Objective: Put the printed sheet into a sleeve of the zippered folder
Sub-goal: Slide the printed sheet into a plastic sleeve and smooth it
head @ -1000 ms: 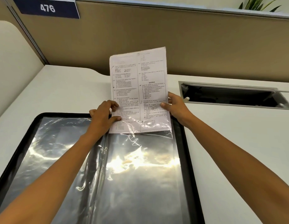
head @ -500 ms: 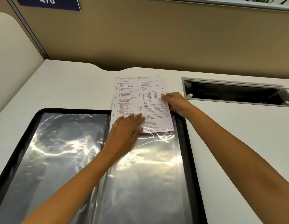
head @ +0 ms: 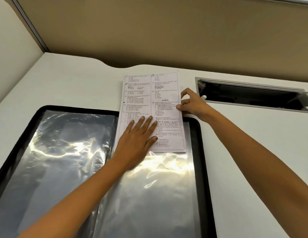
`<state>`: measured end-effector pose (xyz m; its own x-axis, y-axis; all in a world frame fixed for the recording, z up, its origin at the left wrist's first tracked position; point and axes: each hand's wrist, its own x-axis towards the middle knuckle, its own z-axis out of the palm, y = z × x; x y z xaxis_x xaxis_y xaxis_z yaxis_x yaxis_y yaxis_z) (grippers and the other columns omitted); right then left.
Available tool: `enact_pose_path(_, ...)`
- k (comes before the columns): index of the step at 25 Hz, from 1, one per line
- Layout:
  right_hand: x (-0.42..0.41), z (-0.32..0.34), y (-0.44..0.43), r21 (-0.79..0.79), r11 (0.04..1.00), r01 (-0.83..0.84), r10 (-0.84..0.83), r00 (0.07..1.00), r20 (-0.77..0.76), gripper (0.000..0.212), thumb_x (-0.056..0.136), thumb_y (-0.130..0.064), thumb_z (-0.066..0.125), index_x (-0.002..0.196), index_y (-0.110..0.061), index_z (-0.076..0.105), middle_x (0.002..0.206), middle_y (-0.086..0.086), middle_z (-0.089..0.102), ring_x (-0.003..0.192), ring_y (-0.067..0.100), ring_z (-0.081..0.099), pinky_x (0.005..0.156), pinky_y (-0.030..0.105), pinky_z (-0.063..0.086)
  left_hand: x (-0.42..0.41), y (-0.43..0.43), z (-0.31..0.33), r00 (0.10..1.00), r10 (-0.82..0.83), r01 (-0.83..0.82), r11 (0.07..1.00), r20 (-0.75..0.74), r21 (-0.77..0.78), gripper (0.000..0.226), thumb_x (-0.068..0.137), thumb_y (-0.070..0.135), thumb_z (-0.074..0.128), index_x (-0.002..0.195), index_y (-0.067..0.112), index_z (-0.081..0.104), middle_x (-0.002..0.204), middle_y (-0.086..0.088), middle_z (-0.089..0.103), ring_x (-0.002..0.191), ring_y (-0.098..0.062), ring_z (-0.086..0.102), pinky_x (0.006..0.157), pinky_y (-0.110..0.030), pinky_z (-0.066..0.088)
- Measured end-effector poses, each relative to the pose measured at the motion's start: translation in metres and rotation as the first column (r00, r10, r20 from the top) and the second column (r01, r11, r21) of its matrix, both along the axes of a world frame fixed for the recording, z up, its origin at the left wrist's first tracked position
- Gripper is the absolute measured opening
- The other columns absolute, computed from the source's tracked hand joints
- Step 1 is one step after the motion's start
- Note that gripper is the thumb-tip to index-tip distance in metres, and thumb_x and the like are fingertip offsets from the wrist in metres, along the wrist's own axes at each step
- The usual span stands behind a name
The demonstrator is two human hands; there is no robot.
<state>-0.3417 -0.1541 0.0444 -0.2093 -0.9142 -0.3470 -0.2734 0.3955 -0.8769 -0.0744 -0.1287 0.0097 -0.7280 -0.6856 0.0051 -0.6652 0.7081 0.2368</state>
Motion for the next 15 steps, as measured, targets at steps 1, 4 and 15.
enact_pose_path(1, -0.005, 0.004, 0.002, 0.034, 0.998, -0.047, 0.048, 0.999, -0.019, 0.029, 0.085, -0.001, 0.066, 0.1, -0.011, 0.044, 0.092, 0.012, 0.07, 0.085, 0.025, 0.07, 0.077, 0.034, 0.061, 0.0, 0.0, 0.0, 1.0, -0.011, 0.011, 1.0, 0.004, -0.002, 0.064, 0.093, 0.053, 0.0, 0.152, 0.028, 0.003, 0.16, 0.008, 0.0, 0.147, -0.012, -0.006, 0.121, -0.039, 0.0)
enact_pose_path(4, -0.013, 0.011, -0.003, 0.184, 0.974, -0.128, 0.138, 0.99, -0.039, 0.022, 0.084, -0.007, 0.069, 0.099, -0.008, 0.054, 0.095, 0.012, 0.072, 0.081, 0.024, 0.072, 0.067, 0.026, 0.061, -0.001, 0.0, 0.0, 1.0, -0.018, 0.018, 1.0, 0.024, -0.012, 0.065, 0.093, 0.053, -0.001, 0.152, 0.028, 0.002, 0.16, 0.008, -0.001, 0.147, -0.012, -0.007, 0.121, -0.039, 0.0)
enact_pose_path(15, -0.003, -0.003, -0.059, -0.035, 0.978, 0.205, -0.202, 0.976, 0.076, 0.059, 0.084, 0.013, 0.057, 0.134, -0.016, 0.043, 0.103, 0.015, 0.063, 0.098, 0.03, 0.06, 0.092, 0.047, 0.05, -0.001, 0.0, -0.005, 1.0, -0.015, 0.016, 1.0, 0.007, -0.015, 0.064, 0.094, 0.055, 0.001, 0.152, 0.028, 0.0, 0.16, 0.007, -0.003, 0.147, -0.014, -0.011, 0.121, -0.039, -0.001)
